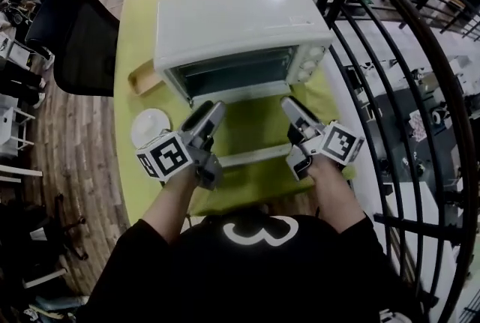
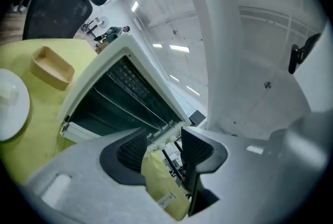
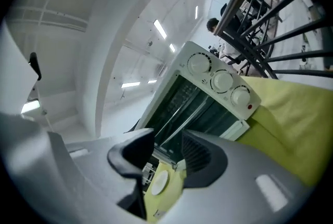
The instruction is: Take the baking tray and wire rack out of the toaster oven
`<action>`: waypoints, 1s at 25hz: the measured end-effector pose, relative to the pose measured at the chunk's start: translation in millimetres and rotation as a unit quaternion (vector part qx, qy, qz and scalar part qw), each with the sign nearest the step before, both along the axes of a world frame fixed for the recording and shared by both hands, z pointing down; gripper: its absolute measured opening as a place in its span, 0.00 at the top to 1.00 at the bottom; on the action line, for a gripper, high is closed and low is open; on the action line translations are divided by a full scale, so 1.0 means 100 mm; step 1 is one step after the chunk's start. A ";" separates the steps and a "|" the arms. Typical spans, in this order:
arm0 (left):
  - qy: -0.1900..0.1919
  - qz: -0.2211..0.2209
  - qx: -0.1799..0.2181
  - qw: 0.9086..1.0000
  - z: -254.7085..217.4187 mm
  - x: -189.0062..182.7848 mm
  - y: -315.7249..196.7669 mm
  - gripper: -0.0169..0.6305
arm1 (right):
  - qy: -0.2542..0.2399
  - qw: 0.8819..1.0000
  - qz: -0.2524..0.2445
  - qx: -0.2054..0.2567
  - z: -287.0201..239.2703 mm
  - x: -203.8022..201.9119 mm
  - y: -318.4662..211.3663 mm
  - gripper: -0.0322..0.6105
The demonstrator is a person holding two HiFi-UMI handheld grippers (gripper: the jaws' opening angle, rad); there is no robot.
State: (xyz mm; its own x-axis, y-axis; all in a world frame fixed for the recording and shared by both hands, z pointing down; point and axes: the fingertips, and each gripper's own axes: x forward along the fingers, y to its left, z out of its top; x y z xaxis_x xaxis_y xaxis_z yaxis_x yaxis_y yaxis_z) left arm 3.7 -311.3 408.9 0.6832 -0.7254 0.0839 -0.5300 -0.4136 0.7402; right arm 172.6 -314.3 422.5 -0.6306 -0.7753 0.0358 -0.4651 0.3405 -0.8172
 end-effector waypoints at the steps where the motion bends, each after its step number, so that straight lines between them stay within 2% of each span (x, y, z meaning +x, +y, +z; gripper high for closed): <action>1: 0.015 -0.005 -0.011 1.000 0.03 -0.03 -0.09 0.66 | -0.005 1.000 0.005 -0.011 0.06 -0.01 -0.10 0.71; 4: 0.062 -0.031 -0.044 0.997 0.14 -0.16 -0.36 0.61 | -0.009 0.998 0.035 -0.043 0.27 0.03 -0.37 0.71; 8: 0.096 -0.070 -0.084 0.989 0.39 -0.31 -0.66 0.61 | -0.024 0.995 0.067 -0.072 0.47 0.05 -0.72 0.69; 14: 0.109 -0.119 -0.115 0.980 0.69 -0.41 -0.99 0.61 | -0.042 0.991 0.094 -0.086 0.60 0.03 -1.13 0.69; 21: 0.125 -0.180 -0.130 0.967 0.85 -0.59 -1.34 0.63 | -0.062 0.985 0.126 -0.099 0.70 0.08 -1.54 0.69; 25: 0.139 -0.190 -0.136 0.962 0.92 -0.63 -1.46 0.67 | -0.094 0.981 0.137 -0.105 0.72 0.05 -1.69 0.69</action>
